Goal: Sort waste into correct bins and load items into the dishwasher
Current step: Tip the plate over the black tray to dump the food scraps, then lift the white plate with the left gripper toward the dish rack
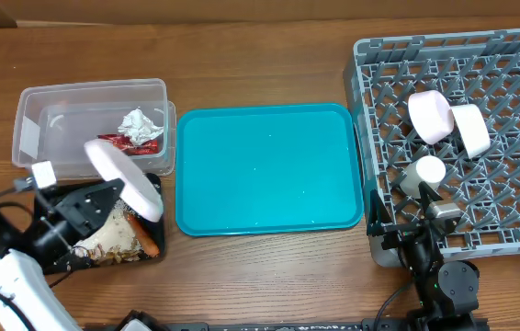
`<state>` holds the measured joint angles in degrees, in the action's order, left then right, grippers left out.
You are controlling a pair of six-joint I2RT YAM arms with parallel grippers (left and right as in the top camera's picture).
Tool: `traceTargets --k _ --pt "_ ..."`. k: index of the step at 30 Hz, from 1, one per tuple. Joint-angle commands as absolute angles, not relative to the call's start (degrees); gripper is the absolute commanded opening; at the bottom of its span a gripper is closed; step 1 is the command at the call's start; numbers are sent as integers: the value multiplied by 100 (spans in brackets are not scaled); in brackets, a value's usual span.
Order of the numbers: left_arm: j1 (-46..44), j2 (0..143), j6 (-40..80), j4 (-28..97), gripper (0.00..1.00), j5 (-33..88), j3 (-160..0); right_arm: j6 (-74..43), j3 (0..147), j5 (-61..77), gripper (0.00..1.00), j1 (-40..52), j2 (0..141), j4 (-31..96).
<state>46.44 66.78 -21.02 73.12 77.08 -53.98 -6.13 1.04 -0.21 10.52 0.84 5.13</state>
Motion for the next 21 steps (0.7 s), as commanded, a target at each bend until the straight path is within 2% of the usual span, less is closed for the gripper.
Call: traceTargets --k 1,4,9,12,16,21 --pt "3889 6473 -1529 6954 4 7111 -5975 -596 45 12 100 1033 19 478" --pt "2851 6475 -539 6235 4 6119 -6412 -596 45 12 100 1033 19 478" --pt "589 6510 1031 4696 4 3997 -6687 -596 45 12 100 1033 19 478" --pt "-506 6641 1597 4121 4 2829 -6689 -596 45 12 100 1033 19 478" --pt "-1310 6917 1782 3830 4 2364 -6694 -596 45 12 100 1033 19 478" --pt "-1579 7070 1785 3879 4 2333 -6694 -596 45 12 100 1033 19 478"
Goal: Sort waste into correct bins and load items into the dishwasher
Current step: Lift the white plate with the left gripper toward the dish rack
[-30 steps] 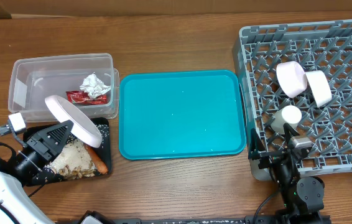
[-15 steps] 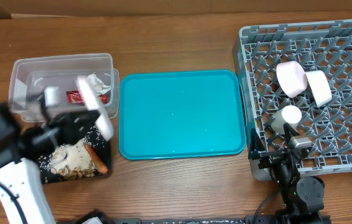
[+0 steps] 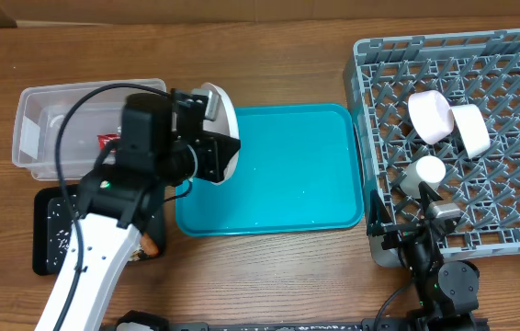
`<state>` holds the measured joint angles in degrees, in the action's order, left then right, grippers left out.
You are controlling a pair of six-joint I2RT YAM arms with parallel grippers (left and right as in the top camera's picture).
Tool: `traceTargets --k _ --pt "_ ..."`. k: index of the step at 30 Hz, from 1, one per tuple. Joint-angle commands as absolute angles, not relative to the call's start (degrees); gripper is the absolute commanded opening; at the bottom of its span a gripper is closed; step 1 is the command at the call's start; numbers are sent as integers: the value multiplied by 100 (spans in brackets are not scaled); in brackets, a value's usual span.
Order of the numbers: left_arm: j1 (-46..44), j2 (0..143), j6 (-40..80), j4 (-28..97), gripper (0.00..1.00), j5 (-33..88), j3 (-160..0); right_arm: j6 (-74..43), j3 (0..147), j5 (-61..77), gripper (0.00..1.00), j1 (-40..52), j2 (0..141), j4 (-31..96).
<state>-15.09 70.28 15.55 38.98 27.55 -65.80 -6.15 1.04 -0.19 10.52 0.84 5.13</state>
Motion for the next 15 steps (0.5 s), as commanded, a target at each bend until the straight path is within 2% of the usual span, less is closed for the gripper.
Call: traceTargets --k 1,7,12,15 --pt "-1579 7063 1782 3913 4 2331 -6707 -596 45 12 100 1033 19 478" --pt "-1640 7078 1870 3728 4 2209 -6875 -596 45 12 100 1033 19 478" --pt "-2209 7537 2200 2171 4 2307 -7004 -596 45 12 100 1033 19 478" --pt "-2383 8162 2582 829 4 3347 -7367 -596 45 12 100 1033 19 478"
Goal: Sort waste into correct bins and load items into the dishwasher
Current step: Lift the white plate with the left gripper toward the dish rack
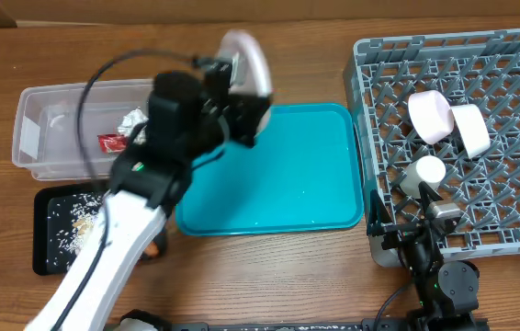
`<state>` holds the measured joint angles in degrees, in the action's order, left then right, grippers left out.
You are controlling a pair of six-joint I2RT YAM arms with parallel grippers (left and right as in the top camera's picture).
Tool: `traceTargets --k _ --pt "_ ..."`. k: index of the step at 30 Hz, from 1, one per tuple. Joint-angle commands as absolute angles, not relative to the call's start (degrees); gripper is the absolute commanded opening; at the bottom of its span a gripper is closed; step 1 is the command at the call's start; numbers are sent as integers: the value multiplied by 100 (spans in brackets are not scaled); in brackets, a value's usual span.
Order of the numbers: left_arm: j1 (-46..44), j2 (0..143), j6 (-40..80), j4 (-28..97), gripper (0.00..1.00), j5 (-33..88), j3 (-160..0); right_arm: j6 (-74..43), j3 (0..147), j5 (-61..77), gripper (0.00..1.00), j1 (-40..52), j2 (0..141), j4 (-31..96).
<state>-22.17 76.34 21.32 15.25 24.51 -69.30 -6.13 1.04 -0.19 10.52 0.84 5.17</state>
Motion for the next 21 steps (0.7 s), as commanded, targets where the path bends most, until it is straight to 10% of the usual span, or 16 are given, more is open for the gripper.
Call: traceTargets --k 1,9,21 --pt "-2421 8576 3055 -10 4 3892 -7585 -596 45 12 100 1033 19 478" --pt "-3037 10982 6364 -3983 4 4211 -8320 -596 45 12 100 1033 19 478" --pt "-3507 12505 7693 -5177 4 4141 -8320 -596 45 12 100 1033 19 478"
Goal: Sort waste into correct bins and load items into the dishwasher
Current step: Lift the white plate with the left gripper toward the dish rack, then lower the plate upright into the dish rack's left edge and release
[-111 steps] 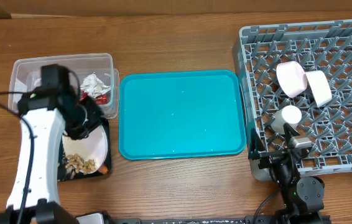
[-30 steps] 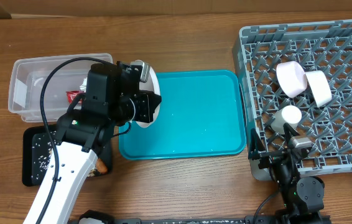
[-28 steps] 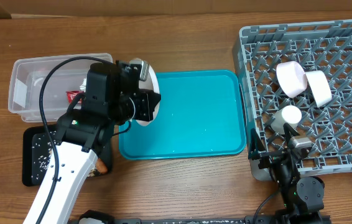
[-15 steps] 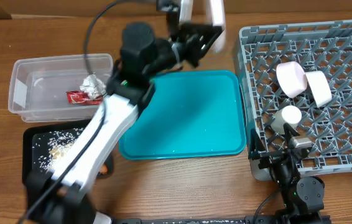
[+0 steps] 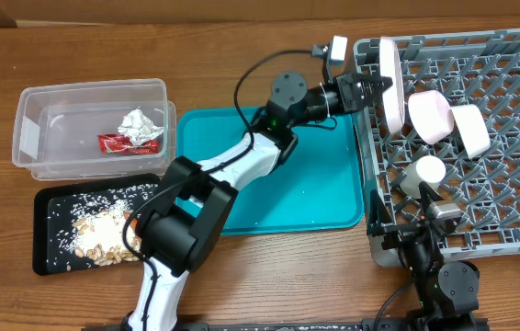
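My left gripper (image 5: 368,90) reaches across the table to the left edge of the grey dishwasher rack (image 5: 508,55) and is shut on a pale pink plate (image 5: 390,74). The plate stands on edge over the rack's far left rows. Two pink bowls (image 5: 430,118) (image 5: 469,129) and a white cup (image 5: 425,172) sit in the rack. My right gripper (image 5: 436,210) rests at the rack's near edge, below the white cup; its jaws are too small to read.
A teal tray (image 5: 269,184) lies in the middle under the left arm. At the left are a clear bin (image 5: 30,101) holding a crumpled white paper and a red wrapper, and a black tray (image 5: 44,257) with food scraps.
My left gripper, still holding the plate, was above the far left corner of the teal tray and is now at the rack's left edge. The right arm has not moved.
My left gripper held the plate tilted over the black tray at the left. Then it held the plate by the teal tray's left edge, with scraps lying in the black tray. Then it was above the teal tray's far corner, and now holds the plate on edge at the rack.
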`<state>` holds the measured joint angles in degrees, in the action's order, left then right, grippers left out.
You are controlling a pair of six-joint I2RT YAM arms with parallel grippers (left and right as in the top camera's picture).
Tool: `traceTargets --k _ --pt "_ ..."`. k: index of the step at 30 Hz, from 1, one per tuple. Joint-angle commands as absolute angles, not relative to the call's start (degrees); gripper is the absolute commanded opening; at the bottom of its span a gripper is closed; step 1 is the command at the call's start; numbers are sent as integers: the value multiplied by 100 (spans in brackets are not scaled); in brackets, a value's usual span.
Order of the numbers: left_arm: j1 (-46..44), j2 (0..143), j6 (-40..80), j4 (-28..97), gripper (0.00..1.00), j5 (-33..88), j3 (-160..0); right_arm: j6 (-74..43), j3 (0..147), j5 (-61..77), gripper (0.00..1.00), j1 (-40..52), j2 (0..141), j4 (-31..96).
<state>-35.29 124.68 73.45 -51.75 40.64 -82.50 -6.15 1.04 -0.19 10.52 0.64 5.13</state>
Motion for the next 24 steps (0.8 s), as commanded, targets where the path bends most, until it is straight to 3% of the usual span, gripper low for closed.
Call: traceTargets --k 1,8,16,24 --pt "-3507 12505 7655 -5033 4 4125 -8320 -596 45 14 100 1033 19 478" --pt "-3481 12501 7323 -4519 4 4082 -8322 -596 45 12 100 1033 19 478" --pt "-3450 12492 7321 -4875 4 4372 -8875 -596 45 12 100 1033 19 478" --pt "-3437 12492 6932 -3857 4 4471 -9520 -596 45 12 100 1033 19 478"
